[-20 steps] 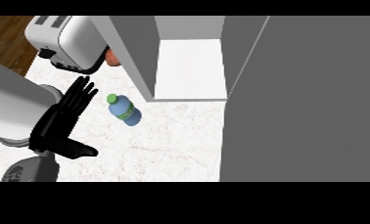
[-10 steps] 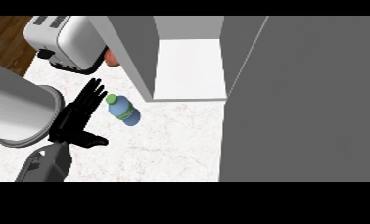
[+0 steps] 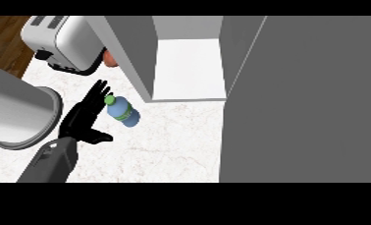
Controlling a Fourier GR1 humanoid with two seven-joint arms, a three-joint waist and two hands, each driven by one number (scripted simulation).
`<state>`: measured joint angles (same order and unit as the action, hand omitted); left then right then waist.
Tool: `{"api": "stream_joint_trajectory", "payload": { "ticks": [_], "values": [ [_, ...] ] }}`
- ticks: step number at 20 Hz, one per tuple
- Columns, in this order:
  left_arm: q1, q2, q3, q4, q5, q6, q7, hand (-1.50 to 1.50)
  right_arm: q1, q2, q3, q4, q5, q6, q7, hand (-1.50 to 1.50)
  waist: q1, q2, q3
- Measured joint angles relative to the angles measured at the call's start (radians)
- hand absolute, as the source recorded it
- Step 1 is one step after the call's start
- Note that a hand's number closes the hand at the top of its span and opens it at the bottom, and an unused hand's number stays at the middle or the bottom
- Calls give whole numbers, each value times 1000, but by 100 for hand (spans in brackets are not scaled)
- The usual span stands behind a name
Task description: Pick up the bottled water, place it into the cabinet and close the cabinet
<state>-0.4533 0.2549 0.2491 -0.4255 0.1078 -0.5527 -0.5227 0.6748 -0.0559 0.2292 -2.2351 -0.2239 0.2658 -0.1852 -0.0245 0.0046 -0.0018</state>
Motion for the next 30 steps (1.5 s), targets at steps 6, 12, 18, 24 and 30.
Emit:
{"api": "stream_joint_trajectory", "payload": {
  "ticks": [6, 12, 18, 24, 30],
  "values": [
    [-57, -1, -2, 133, -34, 17, -66, -150, 0, -15, -9, 3, -8, 16, -9, -150, -3, 2, 0],
    [-91, -26, -2, 205, -46, 26, -94, -150, -35, -18, -21, 9, -23, 9, 12, -150, -7, 5, -1],
    [-98, -54, 8, 241, -35, -14, -88, -150, -62, -9, -14, 20, -31, -2, 32, -150, -9, 7, -2],
    [-104, -76, 16, 254, -23, -52, -62, -150, -63, -7, -4, 37, -23, 0, 21, -150, -10, 7, -1],
    [-121, -91, 22, 254, -13, -90, -31, -150, -62, 13, 29, 53, 12, -14, 8, -150, -13, 8, -2]
  ]
}}
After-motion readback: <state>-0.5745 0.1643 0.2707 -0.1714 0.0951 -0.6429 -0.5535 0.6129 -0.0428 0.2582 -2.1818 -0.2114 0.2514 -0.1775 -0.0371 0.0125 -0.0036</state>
